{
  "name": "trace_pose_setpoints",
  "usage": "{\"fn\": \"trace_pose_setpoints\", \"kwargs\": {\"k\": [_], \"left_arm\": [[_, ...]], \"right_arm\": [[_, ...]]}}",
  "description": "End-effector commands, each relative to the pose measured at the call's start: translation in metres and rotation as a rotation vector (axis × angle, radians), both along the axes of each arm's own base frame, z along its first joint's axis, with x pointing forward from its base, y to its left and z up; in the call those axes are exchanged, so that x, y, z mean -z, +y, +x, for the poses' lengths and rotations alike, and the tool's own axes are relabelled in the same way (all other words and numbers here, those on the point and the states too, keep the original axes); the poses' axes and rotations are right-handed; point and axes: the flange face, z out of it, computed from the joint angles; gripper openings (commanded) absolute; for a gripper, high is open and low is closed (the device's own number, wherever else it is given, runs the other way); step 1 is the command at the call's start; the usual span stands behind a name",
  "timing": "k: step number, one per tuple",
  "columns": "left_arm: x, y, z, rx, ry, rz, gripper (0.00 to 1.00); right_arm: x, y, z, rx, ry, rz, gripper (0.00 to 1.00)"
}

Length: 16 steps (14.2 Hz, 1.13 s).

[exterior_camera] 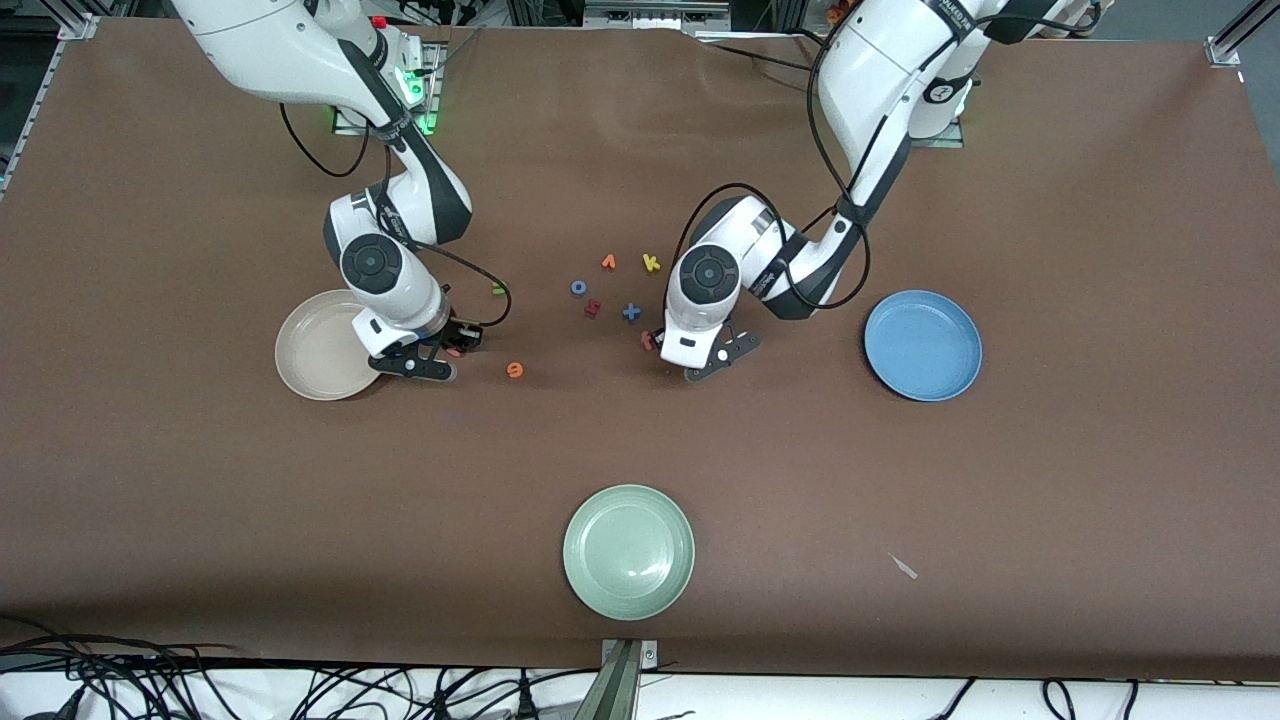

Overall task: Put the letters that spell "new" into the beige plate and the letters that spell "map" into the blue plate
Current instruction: 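Grasp the pink w with the right gripper while the left gripper grasps teal p, then drop pink w on the white plate while the left gripper drops teal p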

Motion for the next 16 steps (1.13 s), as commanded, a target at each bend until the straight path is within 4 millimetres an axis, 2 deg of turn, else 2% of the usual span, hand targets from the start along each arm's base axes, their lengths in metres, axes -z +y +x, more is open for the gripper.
{"fn": "trace_pose_setpoints", "kwargs": {"k": [1,3,6,8,9,11,13,14,15,16], "left_arm": [[-0.05,0.035,0.013,0.079,0.021,0.012,0.04],[-0.069,0.063,0.029,0.151,0.036,0.003,0.04],[-0.102,0.116,0.048,0.291,0.073,-0.016,0.05],[-0.117,0.156,0.061,0.372,0.099,-0.037,0.05],[-0.12,0.178,0.066,0.417,0.116,-0.051,0.05],[-0.117,0.206,0.069,0.511,0.154,-0.06,0.05],[-0.104,0.241,0.071,0.572,0.183,0.007,0.05],[-0.095,0.253,0.07,0.626,0.195,0.028,0.05],[-0.085,0.267,0.071,0.651,0.205,0.039,0.05],[-0.074,0.28,0.07,0.659,0.204,0.042,0.05]], "right_arm": [[-0.047,0.004,0.02,-0.007,0.071,-0.009,0.0],[-0.066,-0.008,0.022,-0.085,0.072,-0.003,0.0],[-0.078,-0.061,0.024,-0.201,0.098,-0.011,0.0],[-0.076,-0.089,0.018,-0.247,0.116,-0.001,0.0],[-0.073,-0.102,0.015,-0.262,0.118,-0.001,0.0],[-0.059,-0.119,0.009,-0.296,0.1,0.003,0.0],[-0.04,-0.13,-0.005,-0.345,0.043,0.01,0.0],[-0.035,-0.136,-0.007,-0.356,0.022,0.01,0.0],[-0.035,-0.137,-0.007,-0.358,0.022,0.009,0.31],[-0.036,-0.137,-0.008,-0.354,0.034,0.009,0.95]]}}
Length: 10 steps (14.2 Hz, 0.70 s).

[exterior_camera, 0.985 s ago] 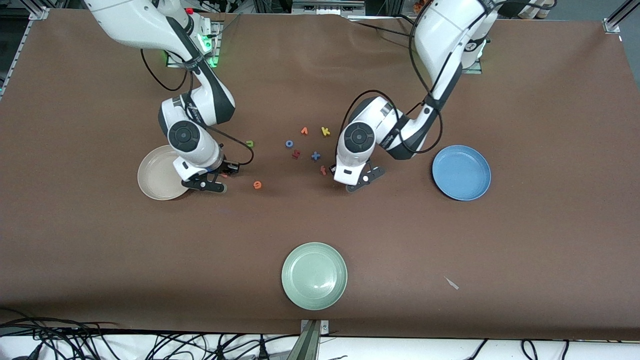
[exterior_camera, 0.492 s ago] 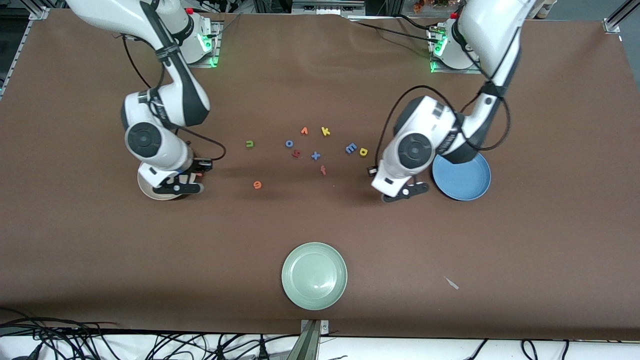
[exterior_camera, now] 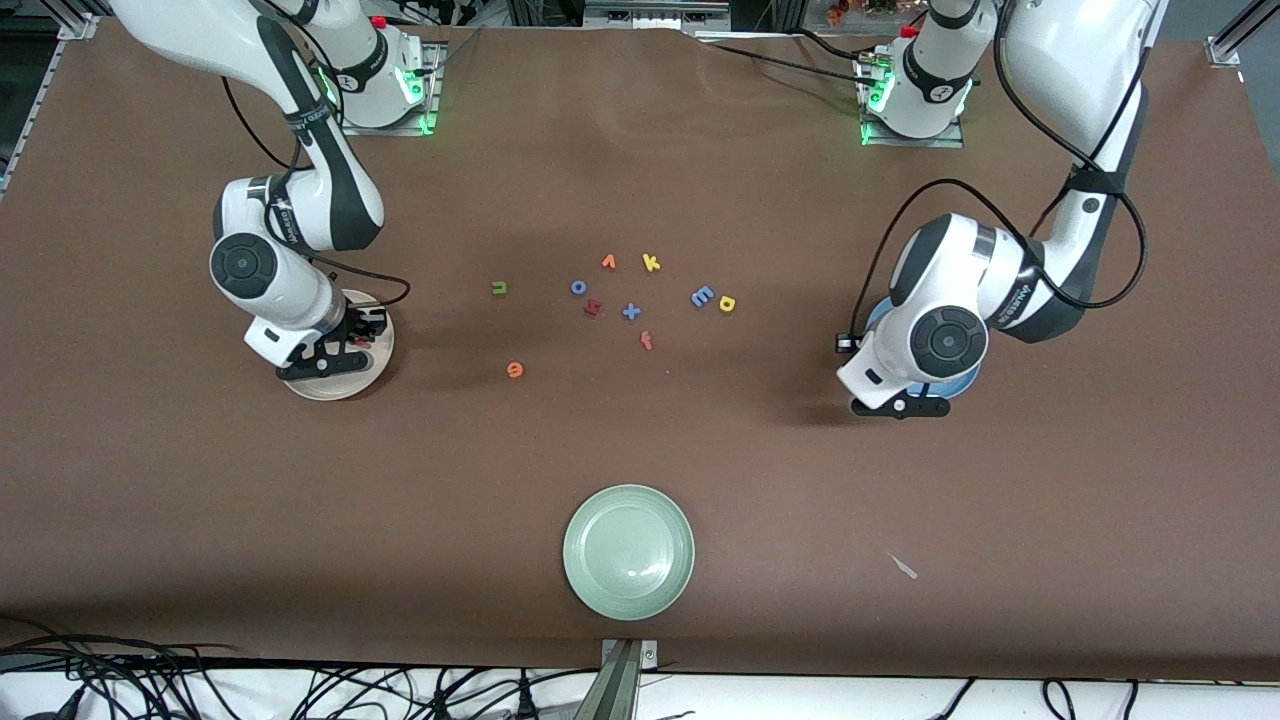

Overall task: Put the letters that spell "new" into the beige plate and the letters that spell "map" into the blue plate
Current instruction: 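Drop pink w on the white plate while the left gripper drops teal p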

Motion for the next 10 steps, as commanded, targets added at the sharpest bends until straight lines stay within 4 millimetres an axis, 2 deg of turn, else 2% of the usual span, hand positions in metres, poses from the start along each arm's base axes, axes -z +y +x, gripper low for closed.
{"fn": "trace_pose_setpoints", "kwargs": {"k": [1,4,6,7,8,9,10], "left_arm": [[0.025,0.033,-0.011,0.095,-0.003,-0.002,0.05],[0.052,0.075,-0.013,0.163,-0.012,-0.036,0.05],[0.066,0.09,-0.013,0.174,0.004,-0.054,0.1],[0.068,0.089,-0.012,0.179,0.003,-0.057,0.28],[0.066,0.088,-0.01,0.182,0.0,-0.056,0.67],[0.059,0.083,-0.008,0.189,-0.006,-0.056,1.0],[0.052,0.08,-0.006,0.192,-0.005,-0.052,1.0]], "right_arm": [[-0.017,0.003,-0.008,-0.014,0.012,0.021,1.0],[-0.044,0.035,0.004,-0.043,0.089,0.022,1.0],[-0.051,0.052,0.003,-0.041,0.113,0.051,1.0],[-0.052,0.063,0.001,-0.048,0.116,0.067,1.0],[-0.053,0.072,-0.001,-0.054,0.114,0.083,1.0],[-0.054,0.079,-0.003,-0.053,0.113,0.098,1.0],[-0.053,0.089,-0.006,-0.066,0.117,0.106,1.0]]}}
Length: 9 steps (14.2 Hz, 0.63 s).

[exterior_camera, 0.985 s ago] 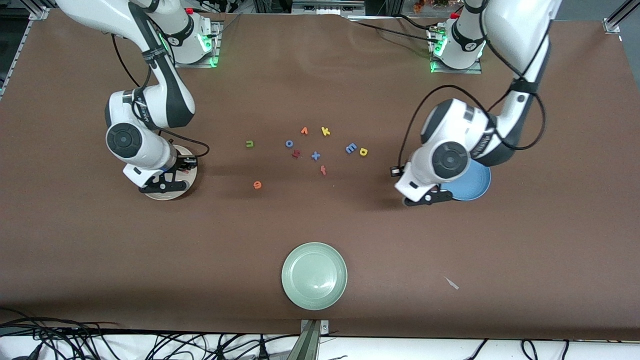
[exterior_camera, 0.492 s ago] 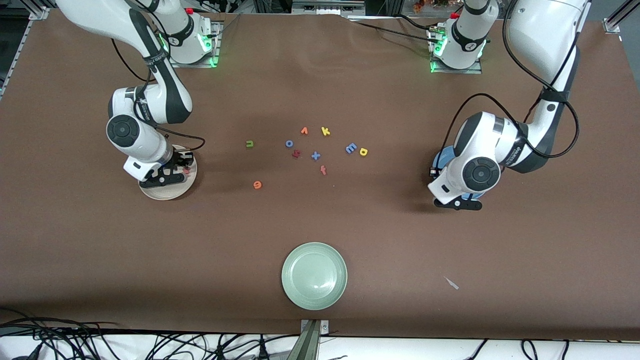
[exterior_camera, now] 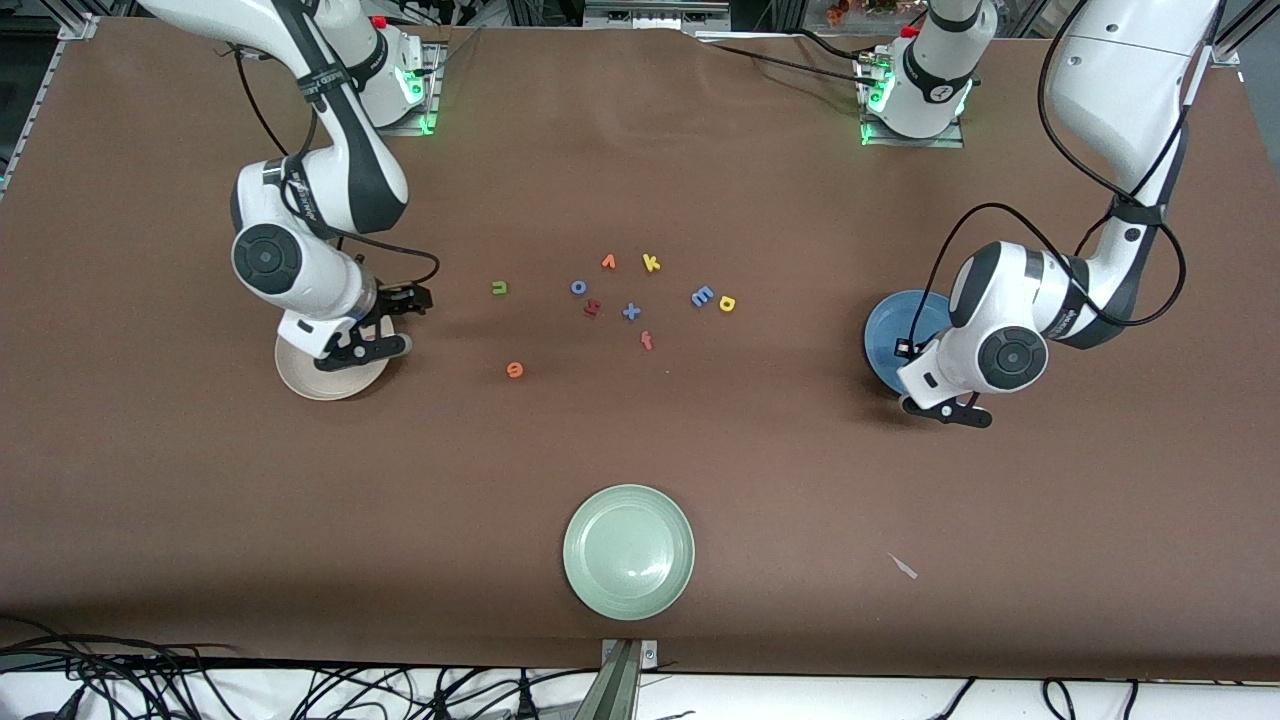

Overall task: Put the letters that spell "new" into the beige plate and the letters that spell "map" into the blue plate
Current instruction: 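Drop pink w on the white plate while the left gripper drops teal p, then grasp the green u with the right gripper while the left gripper grasps blue m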

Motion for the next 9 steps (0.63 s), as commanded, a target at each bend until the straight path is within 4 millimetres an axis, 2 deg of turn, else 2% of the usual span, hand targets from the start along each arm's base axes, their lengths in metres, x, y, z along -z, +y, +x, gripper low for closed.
{"fn": "trace_pose_setpoints", "kwargs": {"k": [1,3,5,7,9], "left_arm": [[-0.026,-0.022,0.006,0.061,0.003,0.015,1.0],[-0.059,-0.061,0.012,0.105,0.021,0.0,1.0],[-0.082,-0.103,0.008,0.156,0.03,-0.034,1.0],[-0.088,-0.138,0.001,0.218,0.013,-0.068,1.0],[-0.09,-0.195,-0.016,0.302,-0.021,-0.092,1.0]], "right_arm": [[-0.002,0.022,-0.009,-0.008,0.015,0.029,1.0],[-0.003,0.049,-0.019,0.03,0.014,0.023,1.0],[-0.008,0.075,-0.031,0.03,0.008,0.022,1.0],[0.009,0.085,-0.04,0.055,-0.027,0.023,1.0],[0.014,0.094,-0.044,0.045,-0.051,0.034,1.0]]}}
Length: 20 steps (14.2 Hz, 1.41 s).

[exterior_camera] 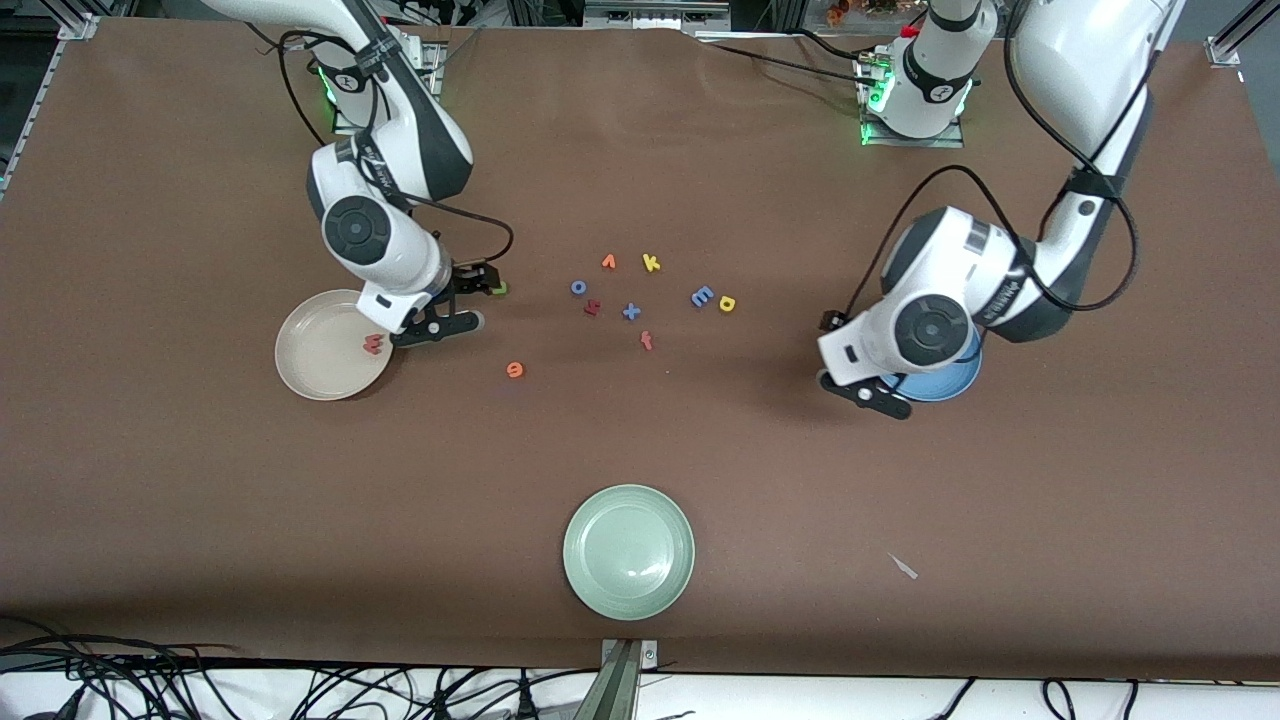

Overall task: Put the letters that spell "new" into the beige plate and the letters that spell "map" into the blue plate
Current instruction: 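Grasp the green u with the right gripper while the left gripper grasps blue m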

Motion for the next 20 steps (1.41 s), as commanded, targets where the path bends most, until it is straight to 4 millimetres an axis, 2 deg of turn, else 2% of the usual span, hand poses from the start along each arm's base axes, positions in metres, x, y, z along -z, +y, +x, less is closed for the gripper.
{"fn": "trace_pose_setpoints", "kwargs": {"k": [1,3,4,5,6,9,12,14,17,20], "left_arm": [[0.005,-0.064,-0.023,0.119,-0.029,-0.009,1.0],[0.019,-0.096,-0.037,0.168,-0.045,-0.039,1.0],[0.027,-0.109,-0.046,0.192,-0.046,-0.046,1.0],[0.032,-0.115,-0.052,0.205,-0.056,-0.056,1.0],[0.041,-0.118,-0.056,0.213,-0.073,-0.072,1.0],[0.069,-0.143,-0.087,0.265,-0.1,-0.118,1.0],[0.092,-0.151,-0.105,0.29,-0.12,-0.154,1.0],[0.1,-0.168,-0.129,0.332,-0.114,-0.16,1.0],[0.111,-0.177,-0.142,0.354,-0.105,-0.163,0.99],[0.123,-0.177,-0.146,0.384,-0.14,-0.142,0.97]], "right_arm": [[0.004,0.009,-0.01,0.007,-0.025,0.005,1.0],[0.01,0.028,-0.024,0.035,-0.019,-0.008,1.0],[0.017,0.046,-0.034,0.011,-0.03,-0.013,1.0],[0.029,0.048,-0.038,-0.006,-0.043,-0.019,1.0],[0.038,0.045,-0.044,-0.007,-0.06,-0.011,1.0],[0.06,0.035,-0.061,-0.005,-0.09,0.005,1.0],[0.068,0.028,-0.072,-0.006,-0.071,-0.009,1.0],[0.072,0.022,-0.079,-0.005,-0.059,-0.019,1.0],[0.076,0.021,-0.082,-0.004,-0.064,-0.015,1.0],[0.081,0.02,-0.08,0.002,-0.079,-0.005,0.92]]}}
